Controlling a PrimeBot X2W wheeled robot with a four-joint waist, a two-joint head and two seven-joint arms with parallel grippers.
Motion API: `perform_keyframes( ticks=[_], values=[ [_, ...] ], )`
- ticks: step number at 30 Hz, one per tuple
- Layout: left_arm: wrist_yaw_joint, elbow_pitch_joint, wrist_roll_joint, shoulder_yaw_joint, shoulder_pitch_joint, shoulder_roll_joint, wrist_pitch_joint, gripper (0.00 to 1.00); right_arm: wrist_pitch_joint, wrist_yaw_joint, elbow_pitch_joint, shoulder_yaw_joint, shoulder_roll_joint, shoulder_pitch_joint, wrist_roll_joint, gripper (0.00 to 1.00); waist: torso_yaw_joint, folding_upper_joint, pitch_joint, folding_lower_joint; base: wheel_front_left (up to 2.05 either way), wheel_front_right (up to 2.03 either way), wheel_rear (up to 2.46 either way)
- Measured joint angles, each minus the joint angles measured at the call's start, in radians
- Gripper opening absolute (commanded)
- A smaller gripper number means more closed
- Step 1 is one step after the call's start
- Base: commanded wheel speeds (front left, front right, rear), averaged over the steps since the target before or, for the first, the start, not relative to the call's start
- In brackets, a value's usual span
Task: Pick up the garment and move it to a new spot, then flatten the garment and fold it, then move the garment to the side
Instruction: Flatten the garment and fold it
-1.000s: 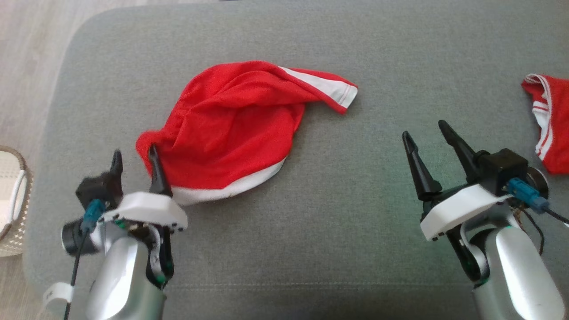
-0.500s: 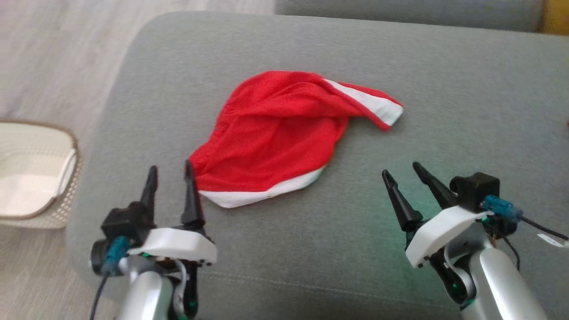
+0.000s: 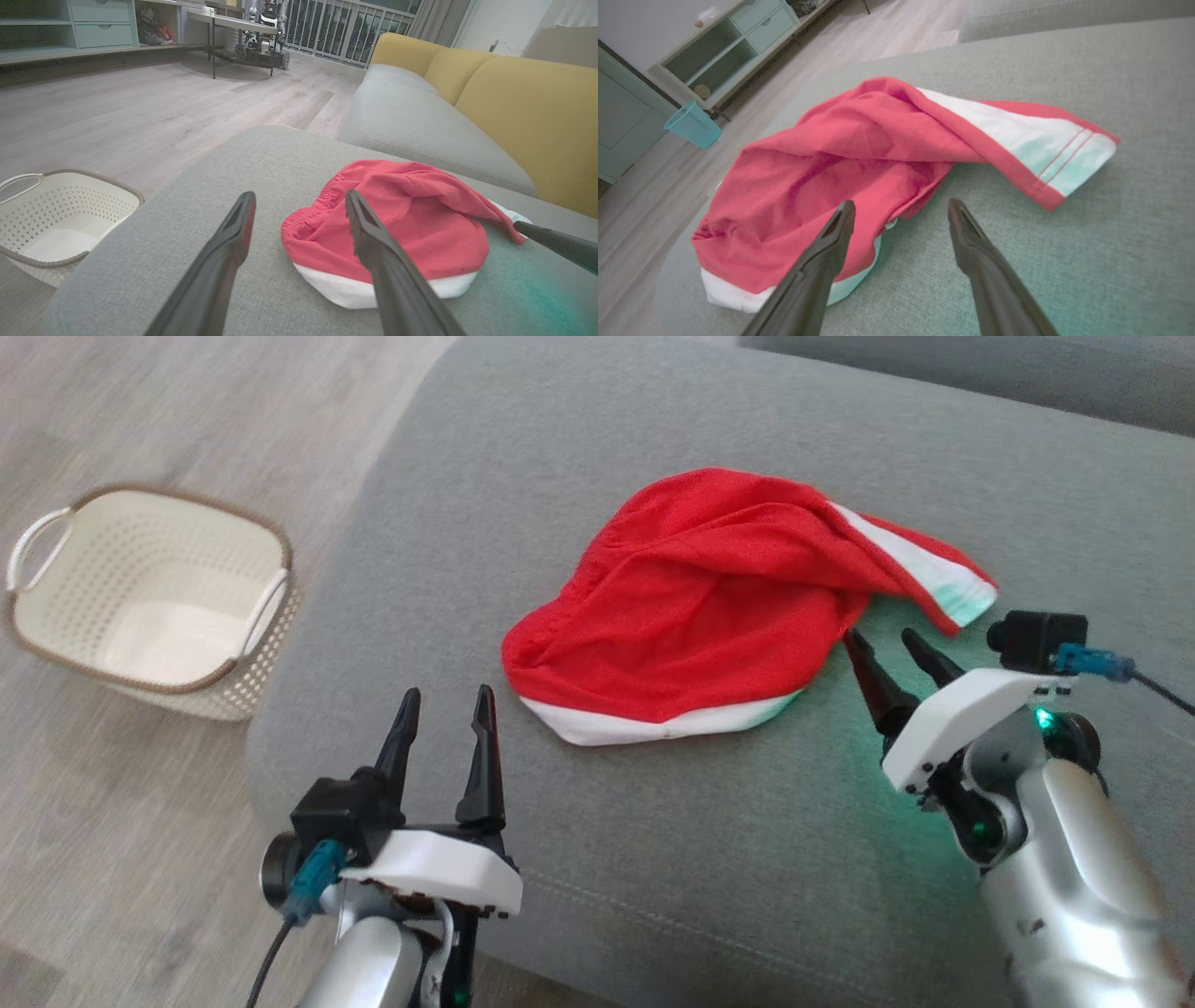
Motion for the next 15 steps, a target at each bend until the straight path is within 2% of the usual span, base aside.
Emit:
perform_keyframes(
  ticks=[9,15],
  values=[
    [0.020,-0.016,-0.010,-0.023,-0.002,0.000,0.000,1.00,-0.020,0.000,0.204,-0.033,-0.032,-0.097,-0.055,1.00,0.061,0.0000,0.041,0.0000,0.00,0.00,0.00],
    [0.031,-0.027,-0.025,-0.042,-0.003,0.000,0.000,1.00,-0.037,0.000,0.281,-0.049,-0.033,-0.158,-0.056,1.00,0.085,0.0000,0.065,0.0000,0.00,0.00,0.00]
  ],
)
